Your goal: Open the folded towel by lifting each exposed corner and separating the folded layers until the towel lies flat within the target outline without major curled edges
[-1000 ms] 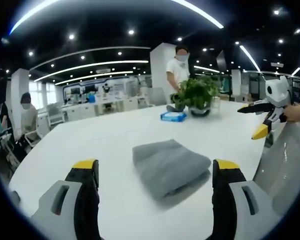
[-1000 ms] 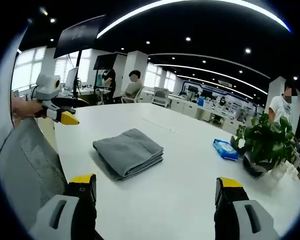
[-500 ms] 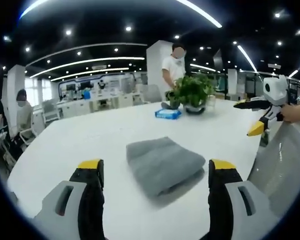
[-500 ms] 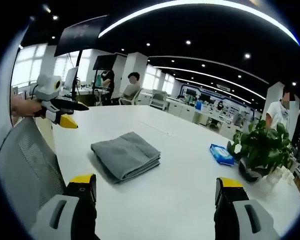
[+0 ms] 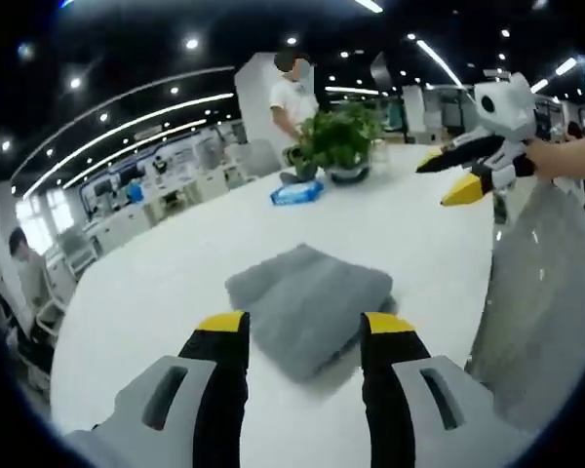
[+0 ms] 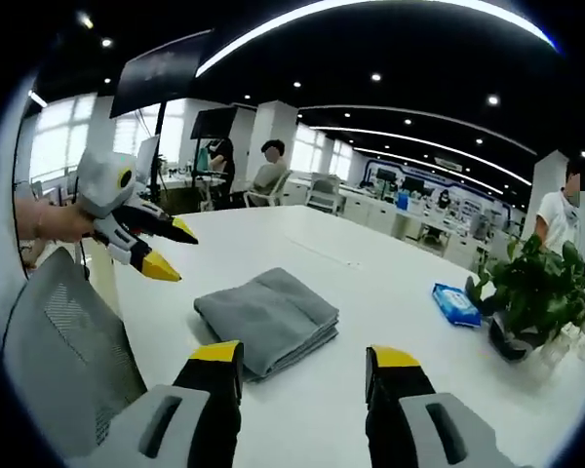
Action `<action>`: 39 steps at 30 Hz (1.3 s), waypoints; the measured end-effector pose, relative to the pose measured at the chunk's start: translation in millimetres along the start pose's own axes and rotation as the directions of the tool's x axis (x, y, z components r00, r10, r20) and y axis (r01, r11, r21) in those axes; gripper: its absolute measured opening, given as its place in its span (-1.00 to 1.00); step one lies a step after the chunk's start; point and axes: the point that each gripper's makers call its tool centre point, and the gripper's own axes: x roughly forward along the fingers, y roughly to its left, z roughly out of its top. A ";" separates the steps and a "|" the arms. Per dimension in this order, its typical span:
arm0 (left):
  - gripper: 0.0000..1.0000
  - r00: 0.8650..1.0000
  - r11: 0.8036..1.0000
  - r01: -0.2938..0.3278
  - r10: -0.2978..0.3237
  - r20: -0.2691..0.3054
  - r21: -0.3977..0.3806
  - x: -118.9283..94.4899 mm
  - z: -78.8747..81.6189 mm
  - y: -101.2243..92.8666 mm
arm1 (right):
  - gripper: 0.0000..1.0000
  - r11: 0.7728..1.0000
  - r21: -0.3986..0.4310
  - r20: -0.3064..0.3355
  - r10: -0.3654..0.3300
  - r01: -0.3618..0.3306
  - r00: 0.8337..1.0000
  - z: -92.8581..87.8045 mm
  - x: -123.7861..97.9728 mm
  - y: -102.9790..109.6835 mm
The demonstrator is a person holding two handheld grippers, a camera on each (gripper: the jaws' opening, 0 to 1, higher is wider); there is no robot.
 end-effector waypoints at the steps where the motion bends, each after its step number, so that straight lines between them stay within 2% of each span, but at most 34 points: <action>1: -0.11 1.000 0.998 0.008 -0.007 -0.015 0.065 5.5 0.8 -1.1 | -0.10 0.999 0.045 0.001 0.006 -0.006 1.000 1.4 3.8 1.1; 3: -0.16 0.998 0.984 0.055 -0.048 -0.045 0.169 15.0 0.6 -9.2 | -0.16 0.995 0.102 0.006 0.021 -0.021 1.000 2.6 8.7 2.1; 5: -0.34 0.995 0.968 0.085 -0.069 -0.077 0.235 22.4 -2.1 -15.0 | -0.23 0.990 0.138 0.004 0.016 -0.017 1.000 2.2 13.5 -0.9; 7: -0.37 0.989 0.950 0.126 -0.099 -0.108 0.287 34.5 -7.3 -23.8 | -0.29 0.985 0.171 0.004 0.008 -0.009 1.000 0.6 19.1 -4.3; 10: -0.37 0.981 0.945 0.174 -0.142 -0.131 0.278 46.2 -13.7 -36.3 | -0.35 0.976 0.217 -0.017 0.009 -0.005 1.000 -6.8 29.3 -6.5; 15: -0.38 0.969 0.918 0.221 -0.168 -0.182 0.328 59.0 -25.5 -47.5 | -0.41 0.972 0.234 -0.056 0.026 -0.012 0.998 -17.8 43.4 -0.2; 22: -0.46 0.959 0.898 0.250 -0.178 -0.220 0.362 72.8 -37.6 -58.7 | -0.41 0.935 0.353 -0.122 0.083 -0.035 0.989 -42.8 61.4 18.4; 24: -0.46 0.955 0.895 0.261 -0.186 -0.229 0.362 76.1 -41.1 -63.4 | -0.35 0.919 0.392 -0.122 0.096 -0.041 0.988 -47.2 64.3 23.0; 26: -0.47 0.955 0.898 0.261 -0.186 -0.232 0.355 79.3 -42.3 -66.7 | -0.23 0.913 0.406 -0.119 0.098 -0.042 0.988 -48.9 65.7 25.2; 29: -0.58 0.957 0.898 0.252 -0.175 -0.232 0.360 82.9 -42.2 -67.4 | -0.28 0.888 0.457 -0.108 0.105 -0.044 0.989 -49.2 65.8 27.9; 32: -0.61 0.958 0.904 0.249 -0.177 -0.227 0.348 85.5 -42.7 -65.8 | -0.30 0.833 0.549 -0.083 0.130 -0.064 0.988 -50.3 67.1 33.5; 33: -0.62 0.958 0.910 0.248 -0.180 -0.224 0.333 86.6 -44.6 -65.6 | -0.30 0.802 0.593 -0.080 0.146 -0.071 0.986 -53.1 67.5 35.6; 34: -0.64 0.959 0.915 0.245 -0.180 -0.219 0.320 86.6 -45.0 -65.4 | -0.31 0.782 0.618 -0.073 0.157 -0.079 0.985 -54.6 67.8 37.1; 35: -0.66 0.960 0.922 0.241 -0.181 -0.212 0.305 86.5 -44.8 -64.8 | -0.33 0.746 0.661 -0.069 0.168 -0.081 0.983 -57.0 67.5 38.2; 36: -0.70 0.961 0.927 0.238 -0.182 -0.207 0.290 86.3 -44.2 -64.2 | -0.38 0.732 0.676 -0.068 0.180 -0.087 0.981 -58.6 66.9 39.1; 37: -0.74 0.962 0.940 0.236 -0.190 -0.197 0.247 85.7 -42.7 -64.6 | -0.43 0.716 0.692 -0.056 0.184 -0.094 0.981 -58.4 66.6 38.8; 39: -0.83 0.963 0.956 0.230 -0.196 -0.187 0.180 84.8 -41.6 -63.8 | -0.46 0.664 0.741 -0.049 0.205 -0.102 0.978 -61.7 65.5 40.9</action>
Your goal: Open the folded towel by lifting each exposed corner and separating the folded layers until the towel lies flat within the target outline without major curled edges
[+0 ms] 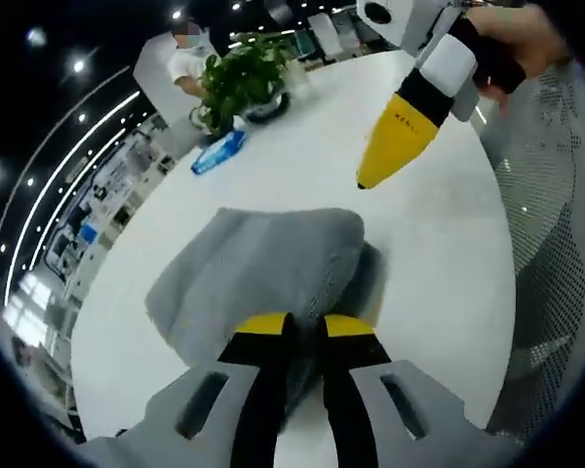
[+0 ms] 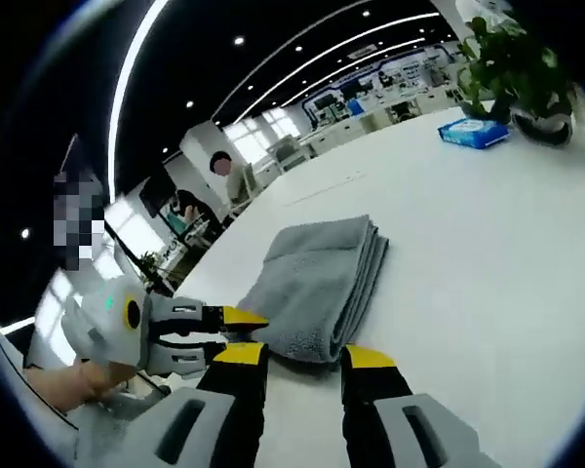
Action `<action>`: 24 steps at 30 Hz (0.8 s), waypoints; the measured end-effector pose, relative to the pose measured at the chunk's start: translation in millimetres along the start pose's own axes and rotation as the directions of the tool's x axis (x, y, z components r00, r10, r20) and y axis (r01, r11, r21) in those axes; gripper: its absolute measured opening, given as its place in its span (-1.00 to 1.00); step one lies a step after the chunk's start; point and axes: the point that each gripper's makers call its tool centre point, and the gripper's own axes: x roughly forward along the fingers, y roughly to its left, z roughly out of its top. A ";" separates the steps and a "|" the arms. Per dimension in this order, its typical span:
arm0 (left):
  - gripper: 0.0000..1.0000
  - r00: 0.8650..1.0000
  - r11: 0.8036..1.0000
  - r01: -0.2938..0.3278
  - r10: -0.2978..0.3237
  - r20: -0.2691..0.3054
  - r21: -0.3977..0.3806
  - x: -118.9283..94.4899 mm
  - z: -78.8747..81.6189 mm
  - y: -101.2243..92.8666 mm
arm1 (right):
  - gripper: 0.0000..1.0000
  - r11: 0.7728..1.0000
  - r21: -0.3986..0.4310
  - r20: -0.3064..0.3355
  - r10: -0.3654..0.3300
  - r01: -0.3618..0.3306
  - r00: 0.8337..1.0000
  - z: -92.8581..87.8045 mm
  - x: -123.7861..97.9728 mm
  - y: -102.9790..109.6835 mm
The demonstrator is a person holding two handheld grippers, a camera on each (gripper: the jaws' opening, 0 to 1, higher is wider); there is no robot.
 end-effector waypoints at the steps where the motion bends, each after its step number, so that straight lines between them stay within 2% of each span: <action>1: -0.87 1.000 0.999 0.008 -0.008 0.006 -0.047 -1.4 0.4 -0.2 | -0.45 0.999 0.048 0.003 0.019 -0.019 1.000 -1.4 1.0 1.3; 4: -0.91 1.000 0.992 0.018 -0.015 0.019 -0.126 -3.7 1.8 0.1 | -0.44 0.986 0.155 -0.011 0.069 -0.067 0.998 -8.1 2.5 7.3; 6: -0.92 0.999 0.982 0.038 -0.033 0.028 -0.184 -4.6 2.7 -2.4 | -0.46 0.979 0.189 -0.009 0.078 -0.075 0.997 -9.8 3.5 8.8; 9: -0.93 0.998 0.976 0.061 -0.053 0.043 -0.210 -8.5 7.2 -6.3 | -0.46 0.970 0.228 -0.017 0.090 -0.084 0.996 -13.5 4.9 9.5; 14: -0.94 0.993 0.982 0.111 -0.103 0.056 -0.155 -14.9 14.9 -22.0 | -0.45 0.931 0.350 -0.005 0.116 -0.107 0.993 -15.8 5.1 9.3; 18: -0.94 0.986 0.979 0.157 -0.148 0.076 -0.133 -21.0 20.3 -35.5 | -0.45 0.936 0.347 -0.012 0.076 -0.067 0.997 -15.7 4.3 -1.1; 21: -0.94 0.978 0.977 0.197 -0.190 0.091 -0.077 -25.1 25.1 -47.9 | -0.45 0.920 0.389 -0.008 0.065 -0.057 0.998 -16.6 3.9 -4.9; 23: -0.94 0.969 0.972 0.229 -0.223 0.104 -0.053 -27.2 29.1 -56.4 | -0.48 0.931 0.365 -0.029 0.036 -0.023 0.999 -19.8 3.4 -10.2; 24: -0.95 0.965 0.968 0.248 -0.241 0.105 -0.051 -27.7 29.7 -61.5 | -0.53 0.947 0.320 -0.034 0.004 0.007 0.999 -19.3 2.3 -15.8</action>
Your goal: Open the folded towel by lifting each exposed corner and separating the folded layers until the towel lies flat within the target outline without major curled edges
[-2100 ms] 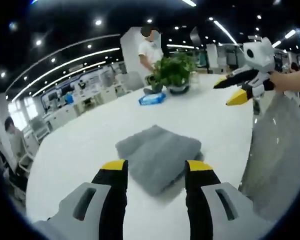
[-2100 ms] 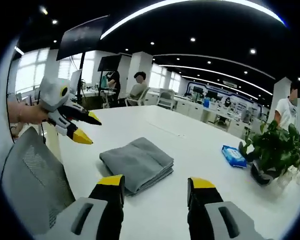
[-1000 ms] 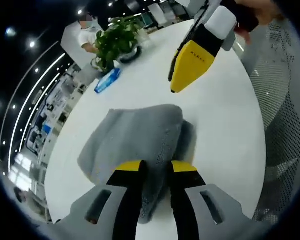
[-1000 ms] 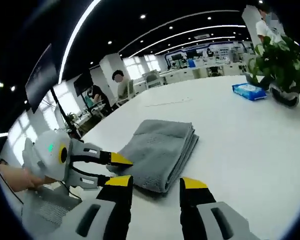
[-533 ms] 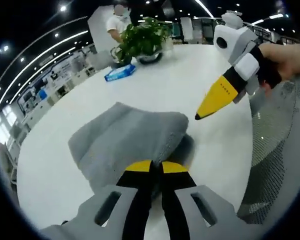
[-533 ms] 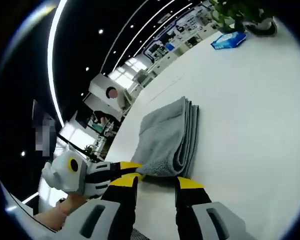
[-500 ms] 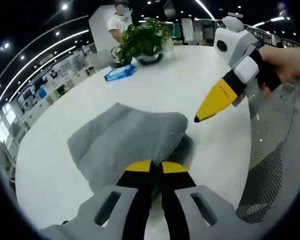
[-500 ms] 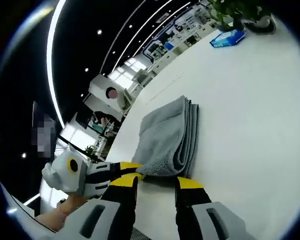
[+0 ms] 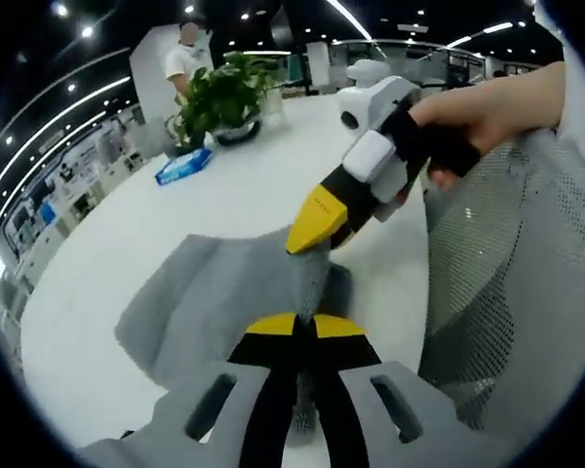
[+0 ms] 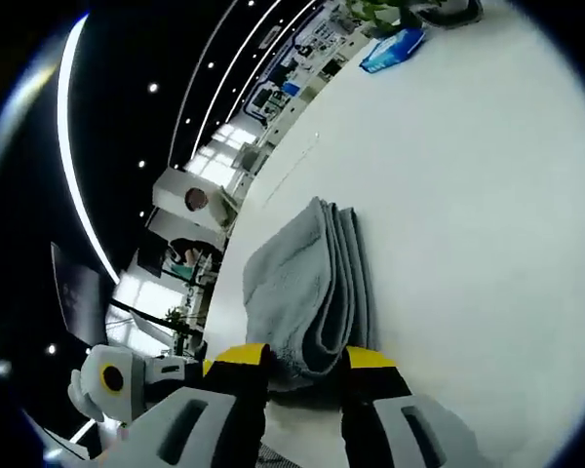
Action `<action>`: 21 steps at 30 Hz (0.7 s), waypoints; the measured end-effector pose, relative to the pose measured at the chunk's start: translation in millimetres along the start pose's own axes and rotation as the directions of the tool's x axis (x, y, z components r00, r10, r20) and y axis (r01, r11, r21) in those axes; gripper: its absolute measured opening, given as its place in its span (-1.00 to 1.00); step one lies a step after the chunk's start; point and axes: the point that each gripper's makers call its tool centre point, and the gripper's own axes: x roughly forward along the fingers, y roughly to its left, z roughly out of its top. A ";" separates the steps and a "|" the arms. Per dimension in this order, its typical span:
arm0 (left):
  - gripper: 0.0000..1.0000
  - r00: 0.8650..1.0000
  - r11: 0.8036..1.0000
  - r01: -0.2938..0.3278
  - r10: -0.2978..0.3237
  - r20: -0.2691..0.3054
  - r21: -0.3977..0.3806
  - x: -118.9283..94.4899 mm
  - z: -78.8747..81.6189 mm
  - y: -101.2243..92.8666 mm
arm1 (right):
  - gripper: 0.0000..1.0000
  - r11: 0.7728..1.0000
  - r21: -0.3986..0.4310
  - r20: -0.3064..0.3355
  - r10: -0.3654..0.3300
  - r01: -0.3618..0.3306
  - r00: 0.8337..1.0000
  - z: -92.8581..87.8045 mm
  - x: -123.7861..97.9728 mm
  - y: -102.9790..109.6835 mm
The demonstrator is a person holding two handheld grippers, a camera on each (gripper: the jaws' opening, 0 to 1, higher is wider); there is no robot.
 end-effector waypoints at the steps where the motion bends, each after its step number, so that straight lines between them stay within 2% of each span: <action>1: -0.94 1.000 1.000 0.010 -0.010 -0.003 0.005 0.4 -0.1 -3.1 | -0.58 1.000 -0.020 0.008 -0.010 0.010 1.000 2.1 -0.8 -0.9; 4: -0.94 0.999 0.999 0.038 -0.038 -0.002 -0.001 1.7 0.9 -10.3 | -0.80 1.000 -0.021 0.014 -0.019 0.019 1.000 4.0 -4.5 -2.5; 6: -0.92 0.999 0.999 0.048 -0.048 0.011 -0.007 3.8 2.7 -12.1 | -0.82 0.999 -0.025 0.022 -0.027 0.028 0.999 5.5 -5.3 -4.9; 9: -0.88 0.998 0.997 0.066 -0.065 0.021 -0.034 5.7 2.5 -12.9 | -0.87 0.993 -0.101 0.020 -0.054 0.055 0.998 6.2 -5.9 -6.0; 11: -0.85 0.992 0.991 0.095 -0.086 0.090 -0.099 1.5 14.8 -15.3 | -0.90 0.980 -0.183 0.030 -0.079 0.083 0.996 9.6 -7.3 -5.7; 13: -0.84 0.985 0.980 0.109 -0.084 0.153 -0.165 -4.6 25.8 -11.6 | -0.91 0.956 -0.273 0.029 -0.107 0.111 0.994 10.5 -8.8 -4.8; 15: -0.78 0.977 0.966 0.089 -0.037 0.208 -0.243 -10.8 32.9 3.2 | -0.92 0.890 -0.432 0.038 -0.144 0.147 0.989 14.0 -9.3 -1.1; 16: -0.75 0.973 0.953 0.084 -0.016 0.229 -0.292 -12.7 34.4 10.3 | -0.92 0.843 -0.512 0.055 -0.161 0.166 0.985 16.5 -9.6 2.8; 17: -0.74 0.969 0.932 0.086 0.004 0.246 -0.352 -15.1 34.9 17.4 | -0.92 0.806 -0.567 0.061 -0.162 0.167 0.985 17.4 -9.6 7.0; 18: -0.74 0.964 0.895 0.089 0.034 0.265 -0.436 -19.1 34.5 28.2 | -0.92 0.774 -0.614 0.063 -0.151 0.157 0.987 17.2 -8.8 13.1; 19: -0.74 0.961 0.868 0.083 0.060 0.271 -0.489 -21.6 32.6 36.1 | -0.92 0.734 -0.660 0.069 -0.155 0.161 0.986 17.6 -9.2 16.9; 20: -0.73 0.957 0.835 0.073 0.095 0.273 -0.545 -24.5 28.3 45.4 | -0.93 0.651 -0.744 0.077 -0.143 0.152 0.987 18.2 -8.4 25.8; 21: -0.73 0.958 0.822 0.066 0.106 0.267 -0.565 -25.7 24.1 49.5 | -0.93 0.586 -0.797 0.079 -0.136 0.145 0.987 17.8 -7.7 31.4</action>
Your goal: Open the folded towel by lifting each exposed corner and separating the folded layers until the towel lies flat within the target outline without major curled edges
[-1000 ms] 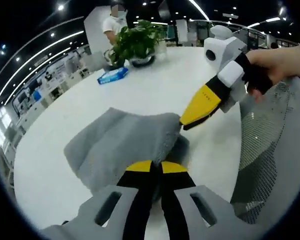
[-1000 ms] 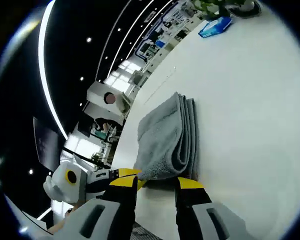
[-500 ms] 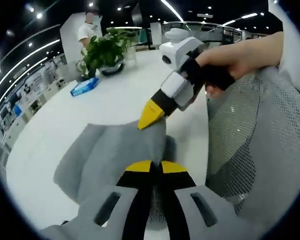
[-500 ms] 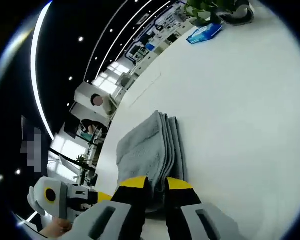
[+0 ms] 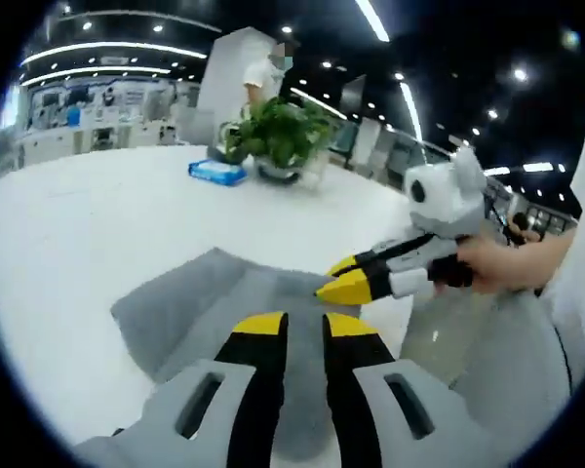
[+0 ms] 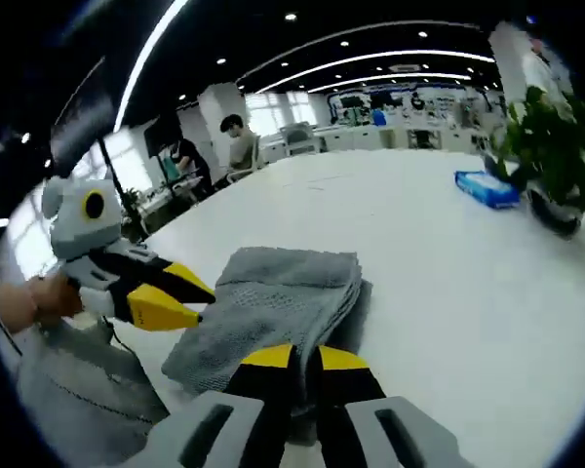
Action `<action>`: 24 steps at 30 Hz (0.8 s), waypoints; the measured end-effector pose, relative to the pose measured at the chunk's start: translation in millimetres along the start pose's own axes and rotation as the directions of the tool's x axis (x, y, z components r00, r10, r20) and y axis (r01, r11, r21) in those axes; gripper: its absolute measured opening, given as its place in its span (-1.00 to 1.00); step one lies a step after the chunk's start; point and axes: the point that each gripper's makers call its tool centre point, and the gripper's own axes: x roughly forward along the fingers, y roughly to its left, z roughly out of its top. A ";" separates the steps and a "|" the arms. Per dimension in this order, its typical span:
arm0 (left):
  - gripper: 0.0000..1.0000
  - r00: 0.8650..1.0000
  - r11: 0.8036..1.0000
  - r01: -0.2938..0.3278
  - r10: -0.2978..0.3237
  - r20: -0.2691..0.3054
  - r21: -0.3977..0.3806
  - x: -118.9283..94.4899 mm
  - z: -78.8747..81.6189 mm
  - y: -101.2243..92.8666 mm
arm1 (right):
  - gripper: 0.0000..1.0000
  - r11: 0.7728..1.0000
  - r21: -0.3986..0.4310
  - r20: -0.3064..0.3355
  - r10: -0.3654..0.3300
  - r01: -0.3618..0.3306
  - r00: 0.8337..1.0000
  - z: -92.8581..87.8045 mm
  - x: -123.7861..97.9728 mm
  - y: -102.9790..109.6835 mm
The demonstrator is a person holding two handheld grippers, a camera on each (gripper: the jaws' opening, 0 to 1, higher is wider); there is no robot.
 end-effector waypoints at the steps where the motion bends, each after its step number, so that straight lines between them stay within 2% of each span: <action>1: -0.73 1.000 1.000 -0.023 0.022 -0.008 -0.015 -1.3 -2.4 5.8 | -0.93 0.998 -0.066 0.004 -0.005 0.005 1.000 3.5 -0.1 2.9; 3: -0.70 0.999 0.999 -0.028 0.028 -0.021 -0.016 -2.4 -6.7 9.8 | -0.93 0.970 -0.245 0.006 -0.003 0.004 1.000 9.6 1.8 16.8; 5: -0.70 1.000 0.998 -0.024 0.023 -0.014 -0.051 -1.6 -5.5 8.7 | -0.93 0.945 -0.328 0.007 0.006 -0.004 1.000 11.8 4.1 25.0; 6: -0.70 1.000 0.997 -0.009 0.009 0.002 -0.073 -0.9 -2.6 6.1 | -0.93 0.918 -0.396 0.006 0.013 -0.009 1.000 13.8 5.2 30.4; 8: -0.69 1.000 0.994 0.012 -0.010 0.019 -0.111 0.3 0.6 2.2 | -0.93 0.878 -0.478 0.000 0.013 -0.011 1.000 14.1 6.9 37.0; 12: -0.65 1.000 0.994 0.017 -0.015 0.018 -0.112 2.7 0.7 0.3 | -0.94 0.787 -0.616 -0.017 0.022 -0.028 1.000 12.2 9.3 49.2; 14: -0.60 1.000 0.996 0.013 -0.011 0.026 -0.091 2.7 2.3 0.1 | -0.94 0.752 -0.658 -0.027 0.022 -0.035 0.999 10.3 10.4 52.5; 15: -0.59 0.999 0.994 0.017 -0.013 0.038 -0.109 2.6 4.2 0.8 | -0.94 0.727 -0.685 -0.033 0.033 -0.046 0.999 9.2 11.2 56.5; 16: -0.59 0.999 0.991 0.023 -0.017 0.044 -0.130 2.6 5.1 0.9 | -0.94 0.713 -0.699 -0.039 0.042 -0.058 0.998 7.9 11.6 59.4; 17: -0.59 0.999 0.989 0.019 -0.014 0.038 -0.148 2.6 3.9 3.0 | -0.94 0.684 -0.726 -0.045 0.055 -0.070 0.997 6.6 12.2 64.0; 20: -0.58 1.000 0.990 0.007 -0.002 0.031 -0.144 2.4 2.4 5.7 | -0.94 0.628 -0.773 -0.055 0.066 -0.085 0.996 4.9 12.8 71.8; 21: -0.58 1.000 0.989 0.005 0.000 0.031 -0.146 2.2 2.3 6.1 | -0.94 0.617 -0.781 -0.056 0.081 -0.094 0.995 4.2 13.2 76.6; 22: -0.58 1.000 0.989 0.002 0.002 0.031 -0.150 2.1 2.1 6.5 | -0.94 0.619 -0.779 -0.058 0.086 -0.099 0.995 3.4 13.6 78.4; 24: -0.58 1.000 0.989 -0.001 0.006 0.029 -0.150 1.9 1.8 7.3 | -0.94 0.609 -0.786 -0.063 0.097 -0.109 0.993 2.8 14.3 81.6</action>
